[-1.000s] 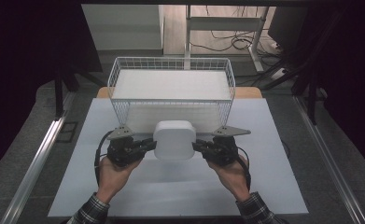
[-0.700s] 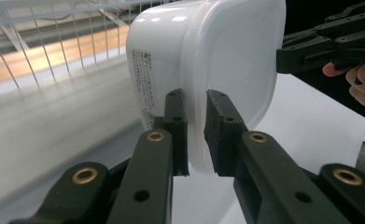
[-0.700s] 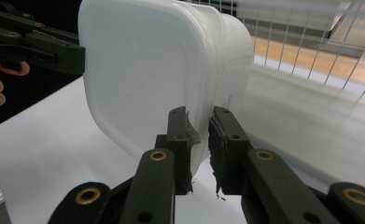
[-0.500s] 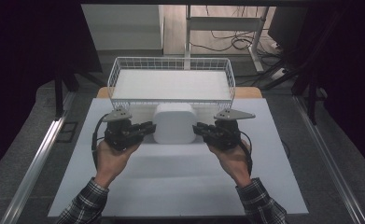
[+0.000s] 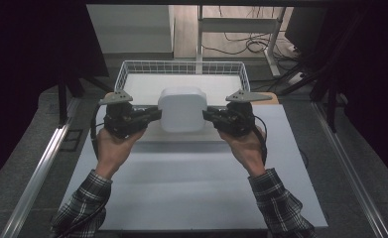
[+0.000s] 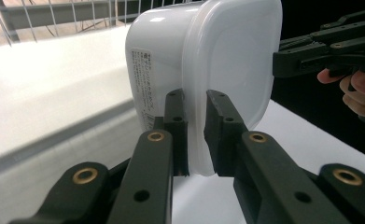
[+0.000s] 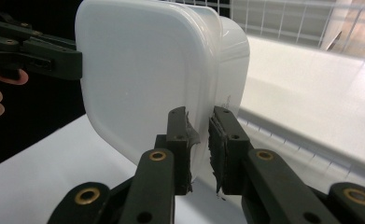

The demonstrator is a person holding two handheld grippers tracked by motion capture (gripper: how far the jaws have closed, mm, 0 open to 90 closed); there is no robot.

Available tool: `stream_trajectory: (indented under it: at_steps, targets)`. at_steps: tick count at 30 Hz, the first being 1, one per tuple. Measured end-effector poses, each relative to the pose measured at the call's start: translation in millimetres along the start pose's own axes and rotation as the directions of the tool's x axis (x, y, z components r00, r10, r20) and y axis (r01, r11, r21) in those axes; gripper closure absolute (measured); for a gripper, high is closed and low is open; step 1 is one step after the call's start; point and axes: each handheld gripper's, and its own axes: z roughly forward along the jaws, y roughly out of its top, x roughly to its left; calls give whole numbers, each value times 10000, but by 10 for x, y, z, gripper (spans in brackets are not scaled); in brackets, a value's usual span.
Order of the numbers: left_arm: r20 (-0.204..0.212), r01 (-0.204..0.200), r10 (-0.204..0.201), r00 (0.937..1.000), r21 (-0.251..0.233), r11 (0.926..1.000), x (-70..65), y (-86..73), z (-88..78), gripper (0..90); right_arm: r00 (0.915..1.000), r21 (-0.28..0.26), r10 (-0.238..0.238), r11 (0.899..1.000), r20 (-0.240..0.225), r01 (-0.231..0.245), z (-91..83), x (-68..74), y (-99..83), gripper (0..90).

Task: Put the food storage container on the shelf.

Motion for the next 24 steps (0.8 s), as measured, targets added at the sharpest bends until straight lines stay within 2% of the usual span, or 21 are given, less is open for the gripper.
stream_trajectory:
  at_steps: [9, 14, 17, 24]
  targets:
    - [4, 100, -100, 10000, -205, 9997, 156, 271, 47, 804, 9998, -256, 70, 9997, 212, -65, 91, -113, 286, 774]
    - [-12, 192, -192, 9998, -175, 9997, 222, 322, 87, 803, 9995, -224, 141, 9997, 268, -135, 151, -161, 346, 772]
    - [35, 390, -390, 9992, -234, 9990, 301, 356, 138, 801, 9991, -175, 316, 9994, 275, -312, 216, -216, 392, 768]
    - [111, 627, -623, 9980, -332, 9975, 387, 368, 204, 793, 9982, -55, 479, 9988, 374, -477, 317, -279, 456, 756]
